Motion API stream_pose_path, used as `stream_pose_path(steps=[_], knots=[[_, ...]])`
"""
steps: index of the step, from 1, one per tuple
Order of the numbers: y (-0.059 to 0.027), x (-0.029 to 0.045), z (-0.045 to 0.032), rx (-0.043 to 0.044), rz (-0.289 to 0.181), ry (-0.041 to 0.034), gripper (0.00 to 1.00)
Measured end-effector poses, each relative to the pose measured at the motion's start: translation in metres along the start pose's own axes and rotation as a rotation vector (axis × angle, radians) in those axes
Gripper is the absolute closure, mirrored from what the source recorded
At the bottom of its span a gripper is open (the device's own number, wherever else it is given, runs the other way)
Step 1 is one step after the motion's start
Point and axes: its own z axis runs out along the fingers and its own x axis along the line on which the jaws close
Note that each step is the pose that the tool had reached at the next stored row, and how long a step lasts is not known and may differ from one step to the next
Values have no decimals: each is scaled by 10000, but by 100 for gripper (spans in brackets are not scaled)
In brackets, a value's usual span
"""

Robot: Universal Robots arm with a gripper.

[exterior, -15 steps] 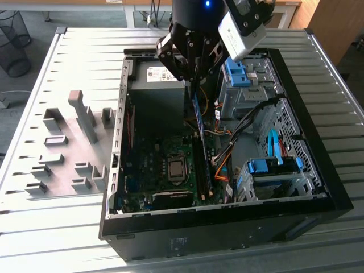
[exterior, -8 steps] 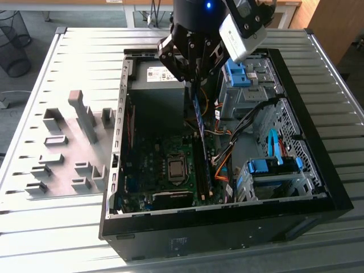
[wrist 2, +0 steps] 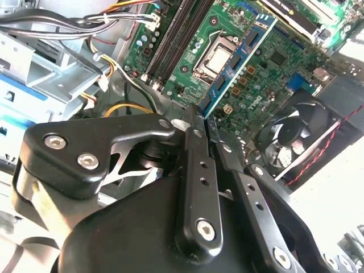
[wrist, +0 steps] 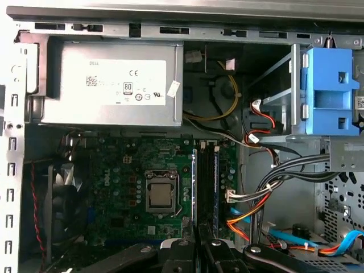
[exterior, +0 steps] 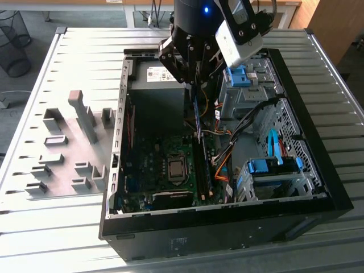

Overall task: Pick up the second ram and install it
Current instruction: 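Insert the second ram into the second slot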

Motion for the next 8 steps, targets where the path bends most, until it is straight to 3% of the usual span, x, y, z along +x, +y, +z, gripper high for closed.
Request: stream_pose_path(steps=[8], knots=[[0,1,11,-2,13,-2,86]])
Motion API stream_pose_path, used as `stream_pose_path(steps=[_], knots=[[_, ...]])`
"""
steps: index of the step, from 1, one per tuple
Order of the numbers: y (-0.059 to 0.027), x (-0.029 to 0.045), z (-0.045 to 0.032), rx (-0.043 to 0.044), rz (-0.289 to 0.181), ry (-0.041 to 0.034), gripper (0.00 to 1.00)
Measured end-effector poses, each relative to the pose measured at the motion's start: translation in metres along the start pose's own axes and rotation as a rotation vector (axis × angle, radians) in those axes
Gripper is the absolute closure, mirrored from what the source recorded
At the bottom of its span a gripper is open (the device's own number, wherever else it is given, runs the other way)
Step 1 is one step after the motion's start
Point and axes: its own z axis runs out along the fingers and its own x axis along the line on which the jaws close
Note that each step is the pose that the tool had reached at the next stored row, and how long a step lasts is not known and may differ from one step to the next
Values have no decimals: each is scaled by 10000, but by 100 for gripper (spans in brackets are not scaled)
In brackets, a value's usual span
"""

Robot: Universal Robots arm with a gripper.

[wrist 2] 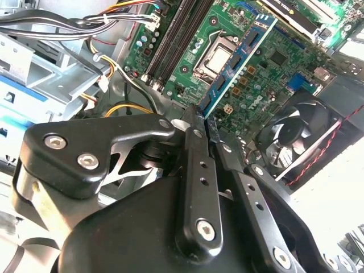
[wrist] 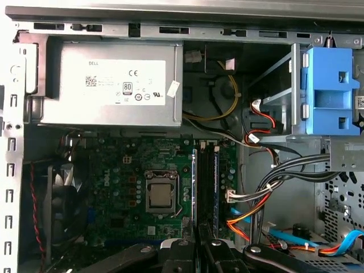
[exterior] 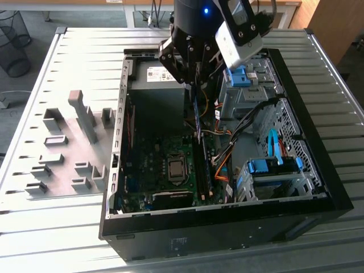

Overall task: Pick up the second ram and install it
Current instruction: 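Insert the second ram into the second slot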

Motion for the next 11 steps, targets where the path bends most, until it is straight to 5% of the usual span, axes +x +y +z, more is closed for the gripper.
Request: stream_pose_path(steps=[11], knots=[[-2,2,59,2,0,1,86]])
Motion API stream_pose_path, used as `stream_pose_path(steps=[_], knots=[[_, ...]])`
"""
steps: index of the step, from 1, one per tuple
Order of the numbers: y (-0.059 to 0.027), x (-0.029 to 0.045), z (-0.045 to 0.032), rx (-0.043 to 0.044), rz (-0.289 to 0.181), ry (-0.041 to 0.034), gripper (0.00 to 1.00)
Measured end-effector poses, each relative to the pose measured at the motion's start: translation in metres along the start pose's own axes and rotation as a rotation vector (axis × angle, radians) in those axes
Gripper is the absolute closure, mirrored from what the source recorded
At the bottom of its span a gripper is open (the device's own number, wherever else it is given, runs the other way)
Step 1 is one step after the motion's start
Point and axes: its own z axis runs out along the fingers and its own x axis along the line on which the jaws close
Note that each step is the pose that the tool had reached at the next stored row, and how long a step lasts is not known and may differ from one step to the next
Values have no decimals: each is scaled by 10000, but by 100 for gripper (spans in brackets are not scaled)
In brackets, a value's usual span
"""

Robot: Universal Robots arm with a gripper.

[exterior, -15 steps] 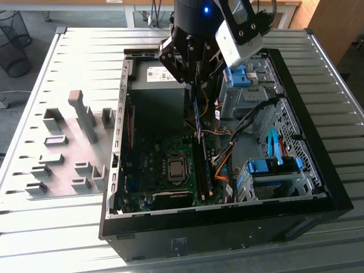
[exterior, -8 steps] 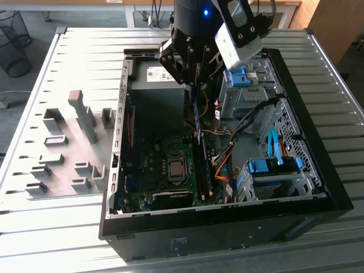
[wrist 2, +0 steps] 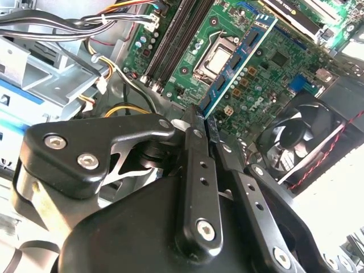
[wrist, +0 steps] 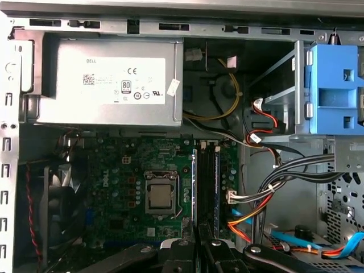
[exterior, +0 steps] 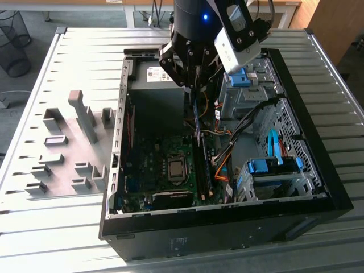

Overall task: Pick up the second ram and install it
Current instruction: 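Insert the second ram into the second slot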

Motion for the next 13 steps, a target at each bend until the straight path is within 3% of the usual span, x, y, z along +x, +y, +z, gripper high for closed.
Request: stream_pose_path(steps=[13], knots=[[-1,2,41,0,0,0,86]])
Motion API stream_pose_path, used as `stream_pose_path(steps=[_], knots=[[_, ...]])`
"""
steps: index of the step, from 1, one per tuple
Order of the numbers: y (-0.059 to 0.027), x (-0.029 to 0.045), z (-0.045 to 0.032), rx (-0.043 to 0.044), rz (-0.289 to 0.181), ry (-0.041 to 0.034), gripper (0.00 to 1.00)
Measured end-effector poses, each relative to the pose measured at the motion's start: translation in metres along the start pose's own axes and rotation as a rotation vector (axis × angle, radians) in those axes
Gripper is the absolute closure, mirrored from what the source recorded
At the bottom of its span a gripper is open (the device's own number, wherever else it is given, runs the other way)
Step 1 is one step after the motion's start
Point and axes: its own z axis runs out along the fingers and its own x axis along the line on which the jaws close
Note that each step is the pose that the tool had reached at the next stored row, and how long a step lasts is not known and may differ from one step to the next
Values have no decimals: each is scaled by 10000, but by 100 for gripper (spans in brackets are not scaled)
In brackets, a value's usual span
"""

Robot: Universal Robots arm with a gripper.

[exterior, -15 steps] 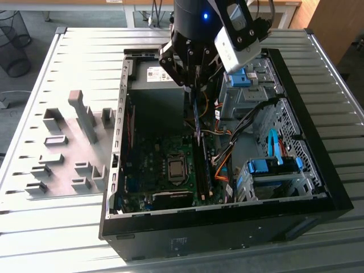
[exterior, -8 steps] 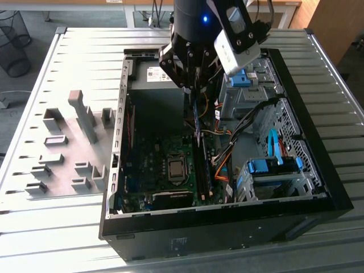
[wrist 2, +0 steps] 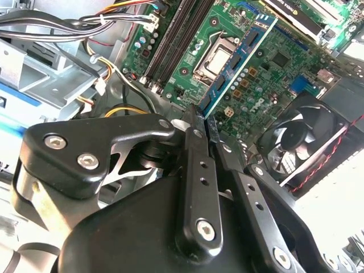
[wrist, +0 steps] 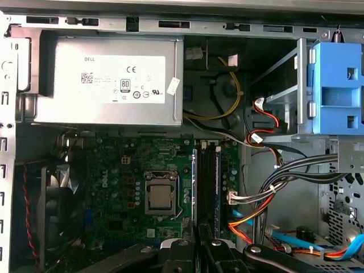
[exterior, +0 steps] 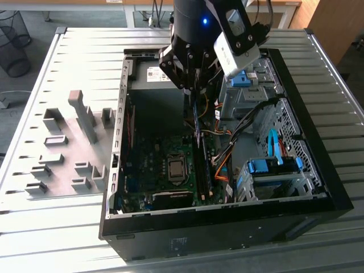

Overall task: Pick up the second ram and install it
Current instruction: 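Insert the second ram into the second slot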

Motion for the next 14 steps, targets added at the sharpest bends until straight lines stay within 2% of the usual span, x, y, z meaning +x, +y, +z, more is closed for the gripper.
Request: stream_pose_path(steps=[6,11,14], knots=[[-1,-1,40,-1,4,0,86],[-3,-51,110,1,13,16,86],[-4,-56,139,2,14,21,86]])
